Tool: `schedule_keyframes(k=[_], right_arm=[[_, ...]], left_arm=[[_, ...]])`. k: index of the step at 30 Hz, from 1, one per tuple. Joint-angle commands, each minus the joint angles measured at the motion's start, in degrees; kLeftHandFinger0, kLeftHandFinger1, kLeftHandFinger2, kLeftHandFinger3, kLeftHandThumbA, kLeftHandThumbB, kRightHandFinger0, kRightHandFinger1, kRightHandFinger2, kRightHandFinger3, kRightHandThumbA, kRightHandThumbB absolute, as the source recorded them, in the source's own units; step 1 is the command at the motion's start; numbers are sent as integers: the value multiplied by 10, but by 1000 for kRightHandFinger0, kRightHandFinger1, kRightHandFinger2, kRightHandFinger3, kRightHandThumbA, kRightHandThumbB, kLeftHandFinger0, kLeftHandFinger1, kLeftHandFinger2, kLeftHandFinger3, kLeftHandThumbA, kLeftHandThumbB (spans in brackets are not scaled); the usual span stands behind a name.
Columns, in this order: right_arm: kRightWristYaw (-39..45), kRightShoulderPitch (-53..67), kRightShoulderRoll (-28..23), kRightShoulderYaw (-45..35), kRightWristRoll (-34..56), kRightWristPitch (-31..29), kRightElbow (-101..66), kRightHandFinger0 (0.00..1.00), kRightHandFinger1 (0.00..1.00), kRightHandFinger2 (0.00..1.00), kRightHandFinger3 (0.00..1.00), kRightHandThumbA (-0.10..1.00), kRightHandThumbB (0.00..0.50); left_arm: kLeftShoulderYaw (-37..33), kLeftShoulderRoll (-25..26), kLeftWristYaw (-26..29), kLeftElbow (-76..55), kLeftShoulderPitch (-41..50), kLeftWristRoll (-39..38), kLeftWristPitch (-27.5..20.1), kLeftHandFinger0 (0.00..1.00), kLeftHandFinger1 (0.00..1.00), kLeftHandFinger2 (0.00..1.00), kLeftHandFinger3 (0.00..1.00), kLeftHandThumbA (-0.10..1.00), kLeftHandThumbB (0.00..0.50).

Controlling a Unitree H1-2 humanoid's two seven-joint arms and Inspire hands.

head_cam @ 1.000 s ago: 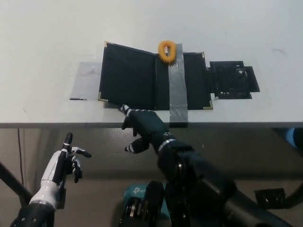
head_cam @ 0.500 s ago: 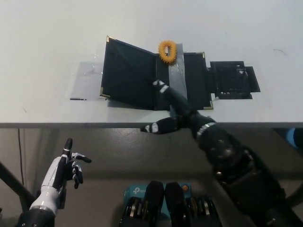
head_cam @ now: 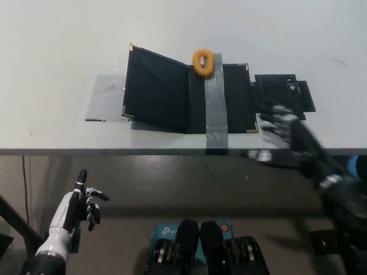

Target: The robot uses its right hand to push the cover of the diary kept in the middle of the desk towards the left to open it

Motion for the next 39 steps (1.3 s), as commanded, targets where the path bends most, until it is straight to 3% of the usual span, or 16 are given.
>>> schedule_keyframes(k=[1, 2, 4, 13, 17, 20, 26, 30, 31, 33, 34, 36, 37, 39], right_arm=[[-30, 83, 3, -250, 248, -40, -104, 656, 750, 785, 905, 1000, 178], [-25, 100, 5, -265, 244, -62, -87, 607, 685, 723, 858, 1000, 206], [-23, 119, 9, -287, 231, -87, -57, 591, 647, 671, 807, 1000, 249], [-26, 148, 29, -334, 146, -198, 42, 562, 643, 659, 780, 1000, 197], [-42, 149, 30, -337, 116, -252, 116, 561, 655, 696, 780, 1000, 201], [-46, 147, 29, -333, 108, -267, 150, 577, 670, 704, 770, 999, 226], [-64, 146, 30, -328, 102, -279, 191, 572, 667, 703, 745, 967, 263], [-68, 151, 30, -323, 105, -288, 206, 576, 663, 700, 741, 959, 242], [-83, 152, 34, -322, 100, -275, 198, 563, 654, 686, 734, 963, 200], [-91, 153, 36, -319, 99, -270, 197, 559, 655, 684, 733, 962, 167], [-92, 153, 36, -316, 99, -271, 197, 556, 653, 683, 733, 959, 154], [-94, 152, 37, -309, 96, -270, 199, 545, 647, 683, 735, 965, 168], [-91, 157, 35, -297, 83, -271, 195, 544, 644, 688, 740, 977, 258], [-90, 159, 33, -290, 75, -273, 195, 542, 641, 692, 741, 981, 242]], left_arm=[[32, -8, 26, -15, 4, -11, -20, 115, 172, 150, 357, 1000, 418], [32, -8, 26, -15, 4, -11, -19, 112, 168, 147, 360, 1000, 440], [34, -7, 24, -13, 5, -13, -24, 91, 168, 143, 353, 1000, 429], [41, -10, 21, -18, 12, -6, -23, 89, 146, 142, 351, 1000, 429], [43, -11, 20, -16, 11, -7, -25, 79, 144, 134, 338, 1000, 444], [43, -8, 20, -18, 14, -5, -26, 91, 157, 157, 370, 1000, 458], [47, -9, 20, -21, 12, -7, -20, 75, 161, 155, 365, 1000, 424], [47, -8, 17, -19, 16, -7, -24, 108, 179, 177, 369, 1000, 428], [47, -8, 13, -17, 17, -10, -32, 107, 174, 176, 368, 1000, 447], [47, -8, 15, -19, 17, -7, -25, 110, 173, 180, 370, 1000, 467], [48, -9, 17, -21, 19, -6, -25, 105, 171, 178, 367, 1000, 452], [50, -11, 19, -24, 22, -5, -24, 88, 169, 172, 364, 1000, 427], [50, -11, 19, -23, 23, -4, -27, 75, 173, 173, 357, 1000, 433], [50, -11, 19, -23, 23, -4, -29, 72, 174, 175, 354, 1000, 432]])
